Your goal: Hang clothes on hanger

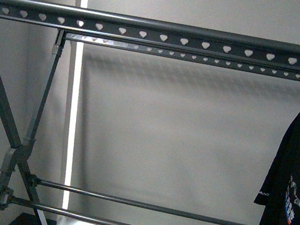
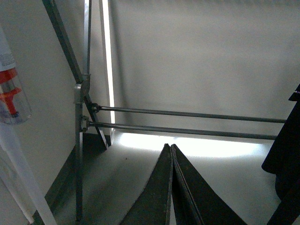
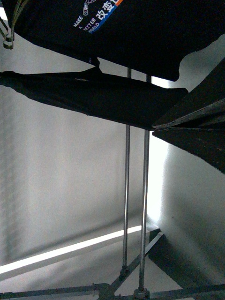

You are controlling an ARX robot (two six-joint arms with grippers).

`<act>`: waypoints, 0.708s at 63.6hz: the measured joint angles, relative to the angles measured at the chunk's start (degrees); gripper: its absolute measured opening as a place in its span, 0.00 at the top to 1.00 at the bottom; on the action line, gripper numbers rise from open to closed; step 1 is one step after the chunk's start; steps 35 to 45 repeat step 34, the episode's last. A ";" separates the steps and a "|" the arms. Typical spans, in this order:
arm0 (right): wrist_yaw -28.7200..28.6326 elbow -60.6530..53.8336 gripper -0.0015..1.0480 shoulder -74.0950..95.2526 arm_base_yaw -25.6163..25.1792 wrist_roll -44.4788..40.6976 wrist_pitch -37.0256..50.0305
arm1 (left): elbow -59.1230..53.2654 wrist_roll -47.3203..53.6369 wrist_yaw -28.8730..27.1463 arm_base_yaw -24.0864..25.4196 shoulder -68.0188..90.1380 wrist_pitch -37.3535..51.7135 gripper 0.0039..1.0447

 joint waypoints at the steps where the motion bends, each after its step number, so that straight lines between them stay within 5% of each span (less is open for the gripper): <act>1: 0.00 -0.11 0.98 -0.31 0.00 0.00 -0.24 | 0.00 0.00 0.00 0.00 0.00 0.00 0.97; 15: 0.00 -2.47 0.98 -4.07 0.00 0.00 -1.27 | 0.00 0.00 -0.02 0.00 0.00 0.00 0.97; 28: 0.00 -2.45 0.98 -13.94 0.00 -0.02 -11.37 | 0.00 0.00 -0.02 0.00 -0.04 0.00 0.97; 34: 0.00 -2.45 0.83 -13.94 0.00 -0.07 -11.45 | 0.00 -0.02 -0.02 0.00 -0.04 0.00 0.78; 45: 0.00 -2.45 0.83 -13.94 0.00 -0.07 -11.45 | 0.00 -0.02 -0.02 0.00 -0.04 0.00 0.78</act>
